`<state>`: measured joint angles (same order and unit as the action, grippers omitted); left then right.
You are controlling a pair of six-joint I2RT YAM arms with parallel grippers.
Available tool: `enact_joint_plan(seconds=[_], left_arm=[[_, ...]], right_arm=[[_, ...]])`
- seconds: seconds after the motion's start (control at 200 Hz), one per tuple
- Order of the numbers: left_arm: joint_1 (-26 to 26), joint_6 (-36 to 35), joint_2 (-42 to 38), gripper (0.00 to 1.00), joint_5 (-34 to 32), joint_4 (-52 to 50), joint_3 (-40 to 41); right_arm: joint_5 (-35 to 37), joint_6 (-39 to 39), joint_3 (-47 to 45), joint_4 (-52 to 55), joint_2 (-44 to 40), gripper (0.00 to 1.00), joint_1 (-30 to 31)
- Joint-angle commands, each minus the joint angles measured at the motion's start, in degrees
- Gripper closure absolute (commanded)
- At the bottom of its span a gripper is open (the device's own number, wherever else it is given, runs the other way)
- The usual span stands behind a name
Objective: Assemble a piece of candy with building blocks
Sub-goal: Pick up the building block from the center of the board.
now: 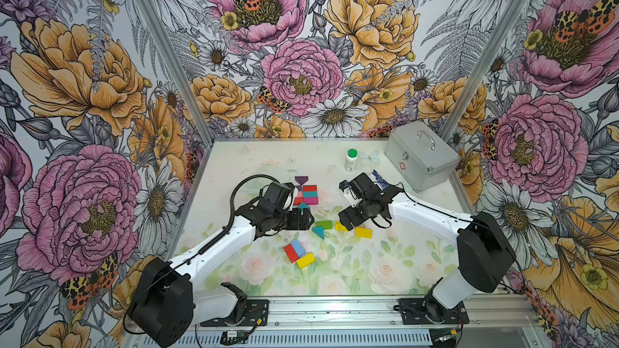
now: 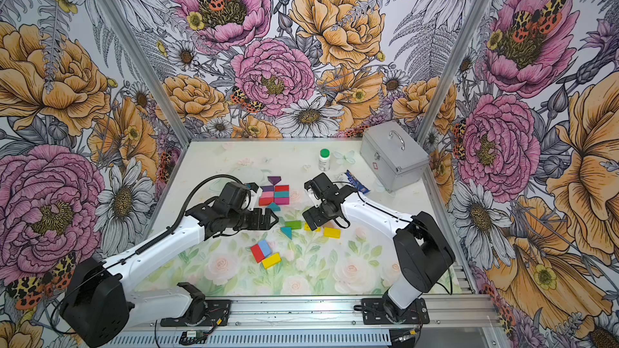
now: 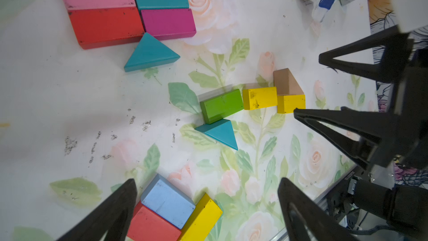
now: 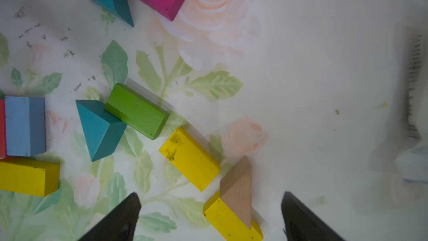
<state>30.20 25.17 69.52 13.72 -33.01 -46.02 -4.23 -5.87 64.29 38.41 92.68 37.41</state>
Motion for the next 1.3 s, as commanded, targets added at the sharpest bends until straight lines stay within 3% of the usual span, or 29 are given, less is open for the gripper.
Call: enact_joint_plan(seconds=[0.0, 0.285, 0.851, 1.171, 1.296], left_arm=[[-2.7, 2.8, -4.5, 0.05, 4.2, 1.0, 2.3], [-8.7, 3.6, -9.9, 0.01, 8.6, 0.1, 5.5], [-7.0, 6.1, -11.2, 0.01, 9.0, 0.1, 7.8], [-8.2, 6.1, -11.6, 0.01, 8.6, 0.2, 8.0], [-8.4, 6.0, -11.8, 0.01, 8.8, 0.2, 8.1]], right_arm=[[-5.9, 7.0, 4.3, -0.1, 3.8, 0.12, 0.9], [-5.8, 12.1, 10.7, 0.1, 13.9, 0.14, 2.6], [-5.4, 19.5, 15.7, 0.0, 22.0, 0.15, 4.9], [-6.9, 21.2, 17.0, 0.0, 24.3, 0.33, 6.9], [-6.6, 21.5, 16.7, 0.1, 24.2, 0.49, 7.1]])
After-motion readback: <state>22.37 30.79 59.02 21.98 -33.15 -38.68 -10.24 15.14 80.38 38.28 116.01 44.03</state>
